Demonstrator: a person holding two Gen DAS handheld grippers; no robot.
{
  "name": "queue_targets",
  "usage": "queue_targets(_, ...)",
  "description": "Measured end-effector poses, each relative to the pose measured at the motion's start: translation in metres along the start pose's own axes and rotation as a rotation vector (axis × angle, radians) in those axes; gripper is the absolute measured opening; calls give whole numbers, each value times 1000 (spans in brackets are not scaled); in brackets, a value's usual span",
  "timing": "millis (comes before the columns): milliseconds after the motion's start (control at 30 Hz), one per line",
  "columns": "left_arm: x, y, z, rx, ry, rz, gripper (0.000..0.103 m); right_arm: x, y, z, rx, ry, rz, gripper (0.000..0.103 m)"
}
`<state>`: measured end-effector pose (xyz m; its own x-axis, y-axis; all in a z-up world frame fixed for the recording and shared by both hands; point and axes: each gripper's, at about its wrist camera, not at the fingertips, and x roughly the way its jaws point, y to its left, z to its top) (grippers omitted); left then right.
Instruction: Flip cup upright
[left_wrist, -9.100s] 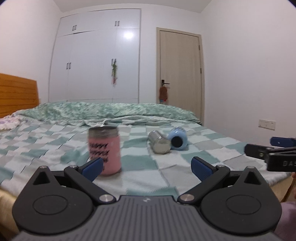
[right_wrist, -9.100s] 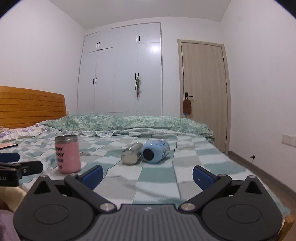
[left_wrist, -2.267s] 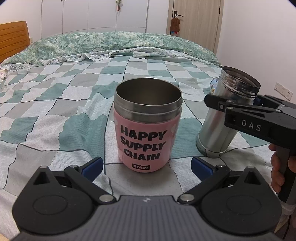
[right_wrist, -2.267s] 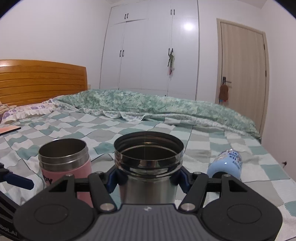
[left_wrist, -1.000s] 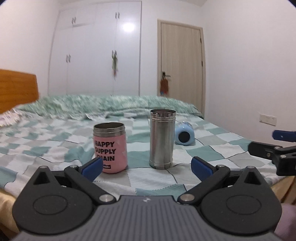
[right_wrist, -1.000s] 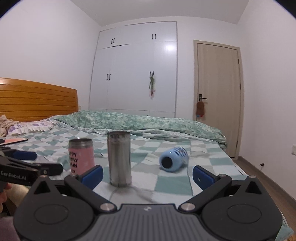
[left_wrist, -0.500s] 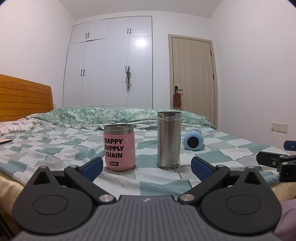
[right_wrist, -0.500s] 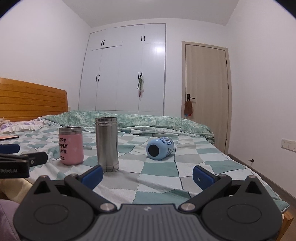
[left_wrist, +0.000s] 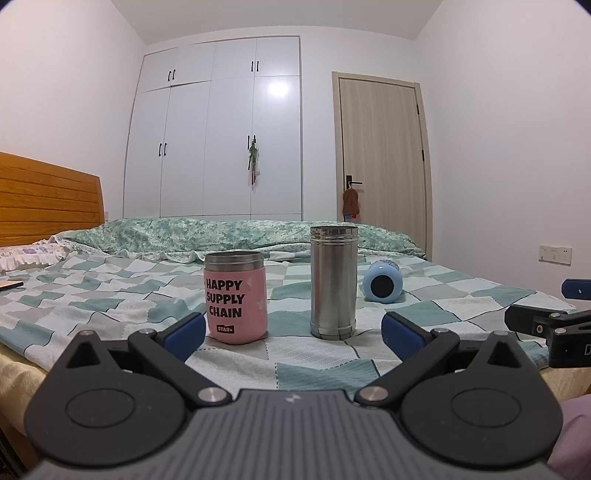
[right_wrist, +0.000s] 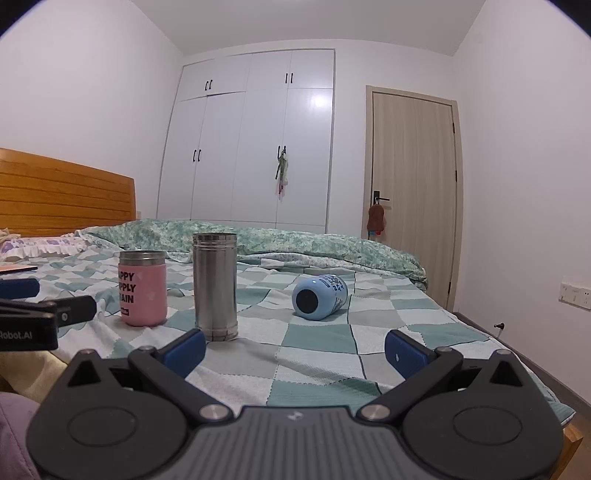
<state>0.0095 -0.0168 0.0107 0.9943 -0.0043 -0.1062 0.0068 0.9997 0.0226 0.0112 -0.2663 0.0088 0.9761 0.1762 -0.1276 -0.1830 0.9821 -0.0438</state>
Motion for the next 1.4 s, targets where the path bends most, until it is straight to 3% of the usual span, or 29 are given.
queue_targets(867,-2,-1,0,5,-3,-1,103,0,0,0,-1,0,0,103)
queue_targets(1400,-7,-4,1,19,-43,-12,103,0,0,0,-1,0,0,103)
